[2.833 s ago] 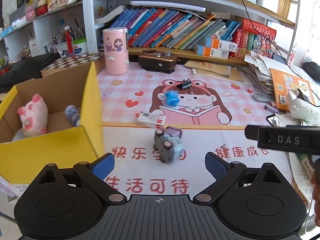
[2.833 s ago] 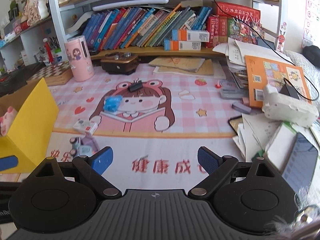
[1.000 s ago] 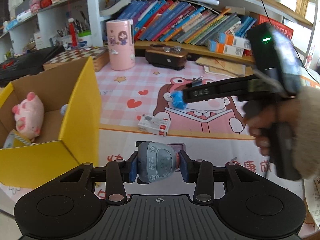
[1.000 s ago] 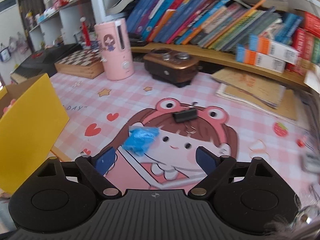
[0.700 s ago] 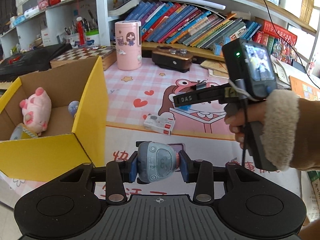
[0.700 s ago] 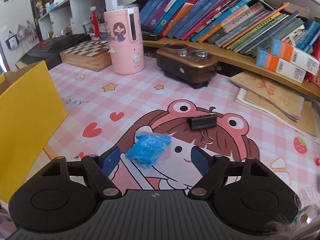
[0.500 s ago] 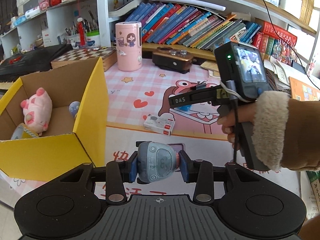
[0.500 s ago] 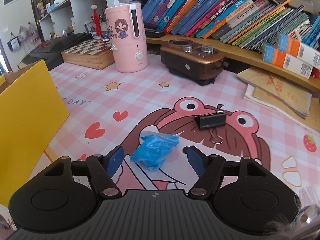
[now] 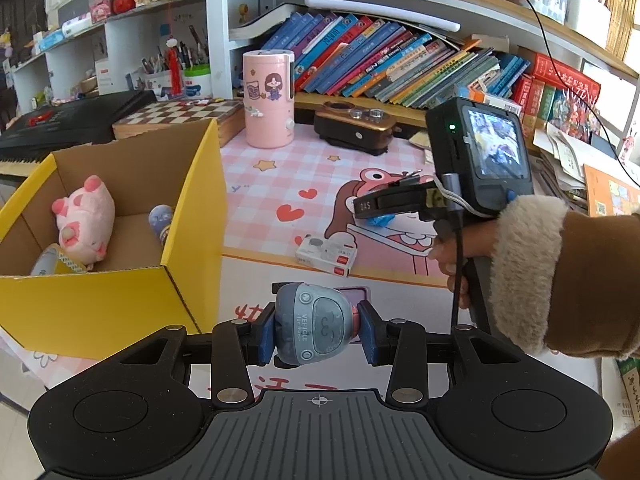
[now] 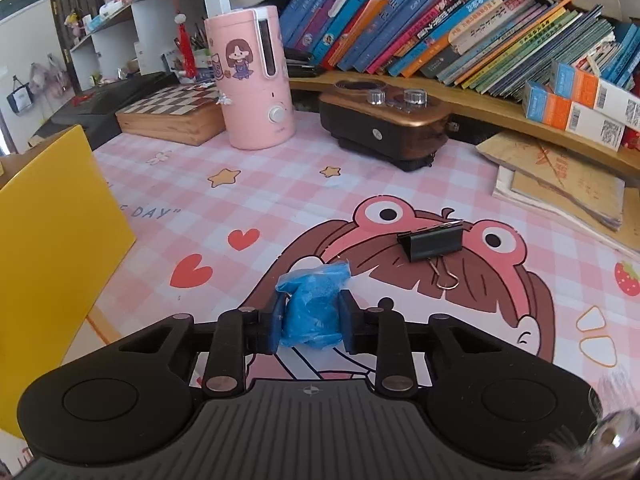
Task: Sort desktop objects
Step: 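Carry the toy car and blue bag toward the yellow box with both tools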
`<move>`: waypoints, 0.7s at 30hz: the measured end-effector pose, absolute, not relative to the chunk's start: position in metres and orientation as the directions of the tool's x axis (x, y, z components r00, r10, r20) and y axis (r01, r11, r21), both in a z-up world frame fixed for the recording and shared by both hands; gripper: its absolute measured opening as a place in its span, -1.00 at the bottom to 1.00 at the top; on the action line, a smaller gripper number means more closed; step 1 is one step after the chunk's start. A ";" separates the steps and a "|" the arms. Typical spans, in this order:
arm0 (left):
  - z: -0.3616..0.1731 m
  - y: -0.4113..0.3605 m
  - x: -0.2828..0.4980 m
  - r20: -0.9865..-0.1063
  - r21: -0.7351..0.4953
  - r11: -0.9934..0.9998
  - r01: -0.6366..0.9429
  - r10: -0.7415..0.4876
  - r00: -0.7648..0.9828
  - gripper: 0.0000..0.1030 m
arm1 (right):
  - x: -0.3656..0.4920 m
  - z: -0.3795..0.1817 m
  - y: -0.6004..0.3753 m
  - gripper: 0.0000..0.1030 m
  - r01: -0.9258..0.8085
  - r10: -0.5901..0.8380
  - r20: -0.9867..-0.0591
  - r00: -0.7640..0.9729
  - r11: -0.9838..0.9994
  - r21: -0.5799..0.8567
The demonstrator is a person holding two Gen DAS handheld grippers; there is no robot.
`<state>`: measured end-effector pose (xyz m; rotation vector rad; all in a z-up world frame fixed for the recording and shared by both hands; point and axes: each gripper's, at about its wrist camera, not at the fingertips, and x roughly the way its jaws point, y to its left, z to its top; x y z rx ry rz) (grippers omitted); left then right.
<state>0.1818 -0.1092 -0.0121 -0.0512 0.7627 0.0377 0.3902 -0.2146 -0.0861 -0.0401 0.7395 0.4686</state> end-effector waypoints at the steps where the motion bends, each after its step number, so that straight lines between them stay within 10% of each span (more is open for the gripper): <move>1: -0.011 -0.109 0.181 -0.689 -0.034 0.998 -0.052 0.014 0.725 -0.24 | 0.388 -0.083 -0.216 -0.51 -0.428 0.402 -0.649 0.645 0.895 0.130; 21: 0.008 -0.110 0.153 -0.631 -0.061 0.998 -0.032 -0.014 0.776 -0.24 | 0.286 -0.018 -0.265 -0.52 -0.420 0.505 -0.622 0.598 0.859 0.293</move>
